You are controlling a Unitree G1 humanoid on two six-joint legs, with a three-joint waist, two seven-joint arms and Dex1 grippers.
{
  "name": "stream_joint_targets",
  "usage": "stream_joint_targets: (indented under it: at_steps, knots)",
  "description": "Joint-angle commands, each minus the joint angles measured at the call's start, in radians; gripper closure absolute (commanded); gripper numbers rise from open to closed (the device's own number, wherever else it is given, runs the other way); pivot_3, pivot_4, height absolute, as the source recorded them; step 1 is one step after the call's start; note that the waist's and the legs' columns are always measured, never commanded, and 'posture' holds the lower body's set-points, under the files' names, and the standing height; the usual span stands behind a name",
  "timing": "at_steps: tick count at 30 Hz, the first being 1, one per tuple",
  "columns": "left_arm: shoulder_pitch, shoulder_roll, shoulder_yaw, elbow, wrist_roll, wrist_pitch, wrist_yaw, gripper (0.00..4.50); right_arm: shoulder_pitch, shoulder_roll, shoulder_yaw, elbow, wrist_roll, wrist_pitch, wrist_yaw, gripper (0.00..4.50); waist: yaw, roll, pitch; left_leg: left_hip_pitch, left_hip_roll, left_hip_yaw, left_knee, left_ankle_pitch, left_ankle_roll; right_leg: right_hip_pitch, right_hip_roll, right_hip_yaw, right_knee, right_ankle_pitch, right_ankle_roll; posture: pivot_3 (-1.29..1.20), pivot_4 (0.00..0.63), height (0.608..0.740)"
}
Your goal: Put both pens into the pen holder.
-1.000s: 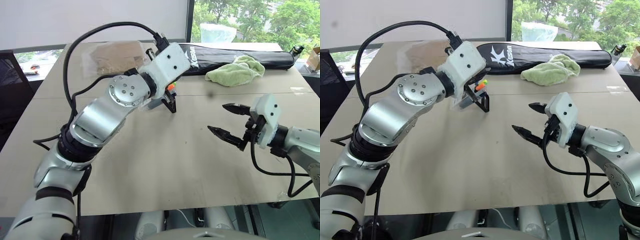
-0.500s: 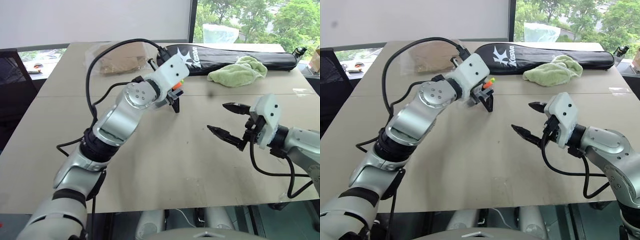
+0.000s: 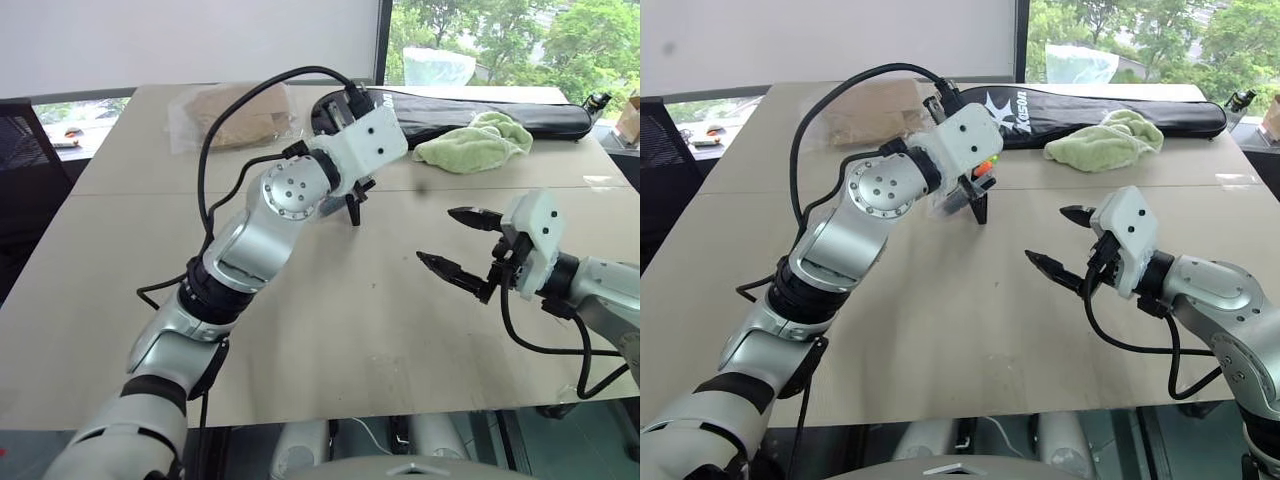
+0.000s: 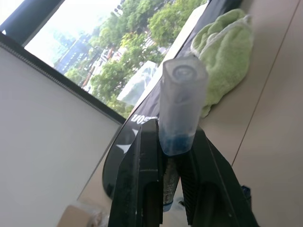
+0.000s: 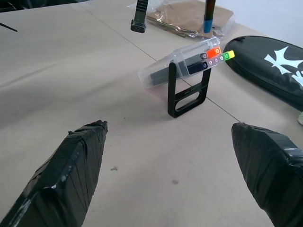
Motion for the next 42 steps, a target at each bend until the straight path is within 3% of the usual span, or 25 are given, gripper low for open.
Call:
stream_joint_targets:
  at_steps: [1, 19, 20, 22, 27, 33, 36, 42]
  knots:
    - [-0.018, -0.043, 0.052, 0.008, -0.007, -0.005, -0.011, 4.5, -0.003, -0.009, -0.026, -0.027, 0.002, -0.014, -0.003, 0.04, 0.0, 0.0, 0.0, 0.0, 0.0, 0.0, 0.0, 0.0, 0.0, 0.0, 0.0, 0.0, 0.0, 0.0, 0.0, 0.0, 0.15, 0.74]
    - [-0.046, -0.07, 0.061, 0.142, 0.074, 0.159, -0.012, 4.5, 0.02, -0.003, -0.026, -0.036, -0.004, -0.021, -0.018, 0.04, -0.001, 0.0, 0.0, 0.0, 0.0, 0.0, 0.0, 0.0, 0.0, 0.0, 0.0, 0.0, 0.001, 0.0, 0.0, 0.0, 0.15, 0.74]
    - [-0.045, -0.073, 0.064, 0.143, 0.07, 0.163, -0.019, 3.5, 0.021, -0.003, -0.024, -0.036, -0.006, -0.023, -0.018, 0.0, -0.001, 0.0, 0.0, 0.0, 0.0, 0.0, 0.0, 0.0, 0.0, 0.0, 0.0, 0.0, 0.001, 0.0, 0.0, 0.0, 0.15, 0.74]
    - [-0.042, -0.086, 0.075, 0.138, 0.06, 0.169, -0.022, 2.92, 0.022, -0.001, -0.02, -0.036, -0.009, -0.025, -0.019, 0.0, -0.001, 0.0, 0.0, 0.0, 0.0, 0.0, 0.0, 0.0, 0.0, 0.0, 0.0, 0.0, 0.001, 0.0, 0.0, 0.0, 0.15, 0.74]
    - [-0.029, -0.129, 0.121, 0.092, 0.035, 0.15, -0.015, 0.66, 0.024, -0.002, -0.019, -0.035, -0.016, -0.027, -0.014, 0.0, -0.001, 0.0, 0.0, 0.0, 0.0, 0.0, 0.0, 0.0, 0.0, 0.0, 0.0, 0.0, 0.001, 0.0, 0.0, 0.0, 0.15, 0.74]
    - [0.035, -0.16, 0.226, -0.034, -0.087, 0.099, -0.064, 0.66, 0.041, -0.003, -0.013, -0.036, -0.039, -0.037, -0.017, 0.0, -0.001, 0.0, 0.0, 0.0, 0.001, 0.0, 0.0, 0.0, 0.0, 0.0, 0.0, 0.0, 0.001, 0.0, 0.0, 0.0, 0.15, 0.74]
    - [0.113, -0.221, 0.376, -0.098, -0.256, 0.087, -0.093, 0.66, 0.049, 0.053, -0.002, -0.02, -0.08, -0.086, -0.059, 0.0, -0.003, 0.0, 0.0, 0.001, 0.001, 0.0, 0.0, 0.0, 0.0, 0.0, 0.0, 0.0, 0.001, 0.0, 0.0, 0.0, 0.15, 0.74]
    - [0.312, -0.144, 0.587, -0.125, -0.438, 0.061, -0.164, 0.66, 0.07, 0.129, 0.004, 0.079, -0.145, -0.061, -0.148, 0.0, -0.005, 0.001, -0.001, 0.002, 0.002, 0.0, 0.0, 0.0, 0.0, 0.0, 0.001, 0.0, 0.003, 0.0, -0.001, 0.0, 0.15, 0.74]
